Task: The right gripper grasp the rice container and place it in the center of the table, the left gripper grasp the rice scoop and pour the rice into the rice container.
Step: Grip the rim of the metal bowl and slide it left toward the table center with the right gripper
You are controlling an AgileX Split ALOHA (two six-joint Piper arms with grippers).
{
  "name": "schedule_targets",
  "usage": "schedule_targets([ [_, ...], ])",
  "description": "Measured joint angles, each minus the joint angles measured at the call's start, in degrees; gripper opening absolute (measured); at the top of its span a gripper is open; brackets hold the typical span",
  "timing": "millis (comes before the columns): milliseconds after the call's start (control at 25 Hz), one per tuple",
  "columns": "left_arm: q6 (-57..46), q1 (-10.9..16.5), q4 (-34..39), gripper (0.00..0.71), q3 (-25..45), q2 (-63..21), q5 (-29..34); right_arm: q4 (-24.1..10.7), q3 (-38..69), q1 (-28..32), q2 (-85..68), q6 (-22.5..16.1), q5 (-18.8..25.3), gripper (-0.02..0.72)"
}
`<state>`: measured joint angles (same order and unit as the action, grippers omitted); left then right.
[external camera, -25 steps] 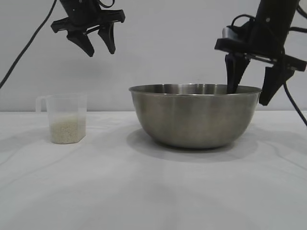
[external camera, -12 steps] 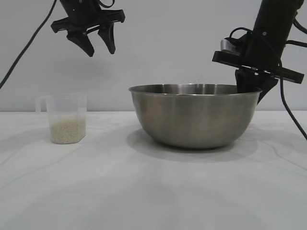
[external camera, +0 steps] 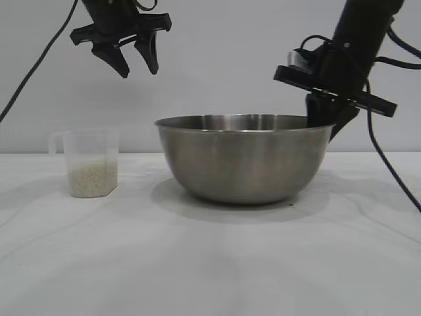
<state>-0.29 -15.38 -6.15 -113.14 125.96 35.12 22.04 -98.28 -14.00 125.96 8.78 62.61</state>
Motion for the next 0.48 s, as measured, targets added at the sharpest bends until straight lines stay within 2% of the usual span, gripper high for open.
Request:
schedule_targets([
  [240,0.0,0.0,0.0,0.413,0.0,0.0,0.0,0.0,0.0,-0.23,0.0,0.33,0.34,0.0],
  [280,0.0,0.0,0.0,0.413,0.0,0.0,0.0,0.09,0.0,-0.23,0.0,0.41,0.46,0.049],
  [320,0.0,0.0,0.0,0.413,0.0,0.0,0.0,0.34,0.0,-0.23,0.0,0.45,0.46,0.049],
  [480,0.0,0.0,0.0,0.413,0.0,0.0,0.0,0.47,0.0,-0.23,0.0,0.57,0.46,0.295],
])
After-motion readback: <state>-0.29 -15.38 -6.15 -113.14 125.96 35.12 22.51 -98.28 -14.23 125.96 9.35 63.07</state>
